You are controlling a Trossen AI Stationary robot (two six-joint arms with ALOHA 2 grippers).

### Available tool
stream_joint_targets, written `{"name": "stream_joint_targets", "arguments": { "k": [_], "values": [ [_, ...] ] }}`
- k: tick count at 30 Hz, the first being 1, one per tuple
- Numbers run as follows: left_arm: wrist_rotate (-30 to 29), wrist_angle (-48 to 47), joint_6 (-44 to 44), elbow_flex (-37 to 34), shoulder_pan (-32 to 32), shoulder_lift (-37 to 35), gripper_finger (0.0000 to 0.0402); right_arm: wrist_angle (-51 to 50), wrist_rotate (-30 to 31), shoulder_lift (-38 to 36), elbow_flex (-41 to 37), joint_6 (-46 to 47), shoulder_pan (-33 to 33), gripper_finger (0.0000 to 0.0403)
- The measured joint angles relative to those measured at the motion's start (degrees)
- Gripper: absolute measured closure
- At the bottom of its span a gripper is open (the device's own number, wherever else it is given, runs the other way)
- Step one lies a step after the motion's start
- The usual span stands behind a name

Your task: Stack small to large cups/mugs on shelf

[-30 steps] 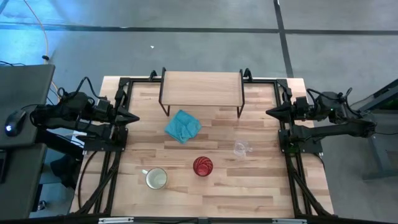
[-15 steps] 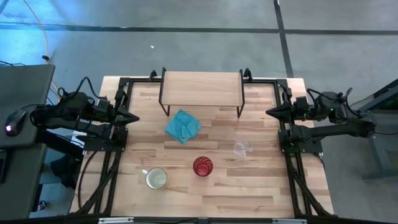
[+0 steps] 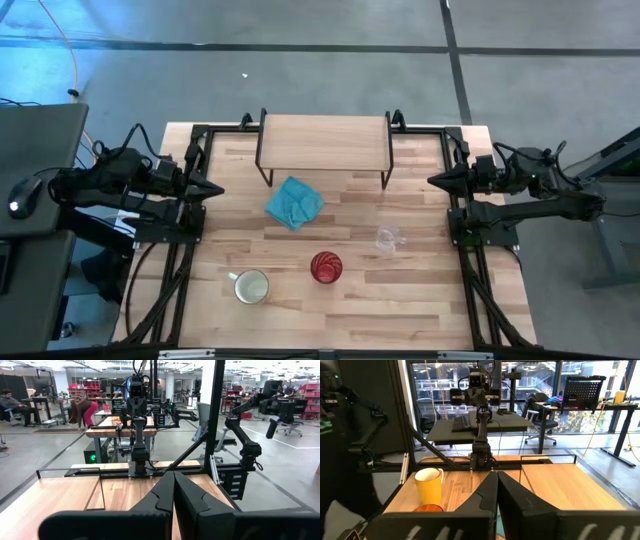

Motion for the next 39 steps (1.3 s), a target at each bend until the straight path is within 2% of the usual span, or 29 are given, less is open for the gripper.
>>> {"name": "stream_joint_targets", "arguments": {
  "k": [21, 26, 39],
  "values": [
    [0.0, 0.0, 0.09, 0.01, 0.01, 0.0, 0.0401, 0.0, 0.01, 0.0, -0.01, -0.01, 0.0, 0.0402],
    [0.0, 0.04, 5.63, 0.01, -0.01, 0.0, 0.0401, 0.0, 0.0, 0.0, -0.01, 0.0, 0.01, 0.0402],
    [0.02, 0.04, 5.69, 0.01, 0.01, 0.0, 0.0401, 0.03, 0.01, 0.0, 0.01, -0.6, -0.01, 0.0402]
  ]
}}
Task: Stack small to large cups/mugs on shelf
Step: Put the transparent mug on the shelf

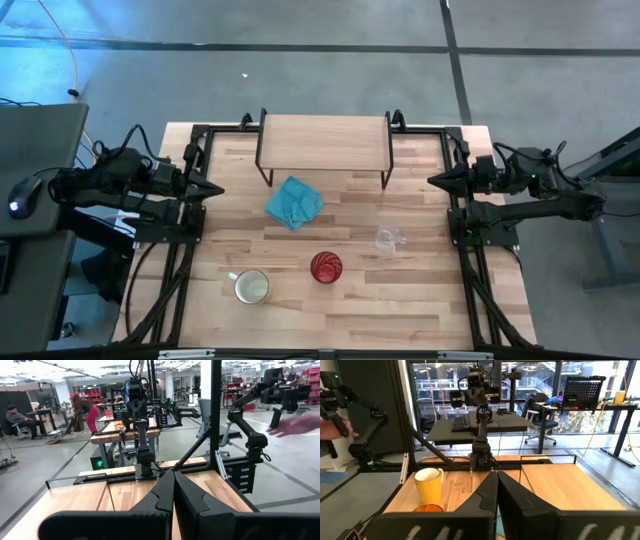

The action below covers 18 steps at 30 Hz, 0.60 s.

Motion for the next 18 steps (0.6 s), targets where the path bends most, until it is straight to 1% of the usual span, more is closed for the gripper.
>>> {"name": "stream_joint_targets", "arguments": {
  "k": [4, 7, 10, 14, 18],
  "values": [
    [0.08, 0.03, -0.54, -0.01, -0.01, 0.0, 0.0401, 0.01, 0.01, 0.0, -0.01, -5.47, 0.0, 0.0402],
    [1.95, 0.27, -4.93, 0.0, 0.0, 0.0, 0.0401, 0.01, 0.03, 0.0, 0.0, -7.62, 0.02, 0.0402],
    [4.42, 3.1, -8.82, 0.0, 0.0, 0.06, 0.0401, 1.29, 0.03, 0.0, -0.01, -7.83, 0.0, 0.0402],
    [7.65, 4.0, -13.2, 0.0, -0.01, 0.2, 0.0401, 5.11, 0.01, 0.0, -0.01, -3.35, 0.02, 0.0402],
    [8.11, 4.25, -13.44, 0.0, -0.02, 0.17, 0.0401, 7.3, 0.01, -0.02, -0.01, 2.32, 0.0, 0.0402]
  ]
}}
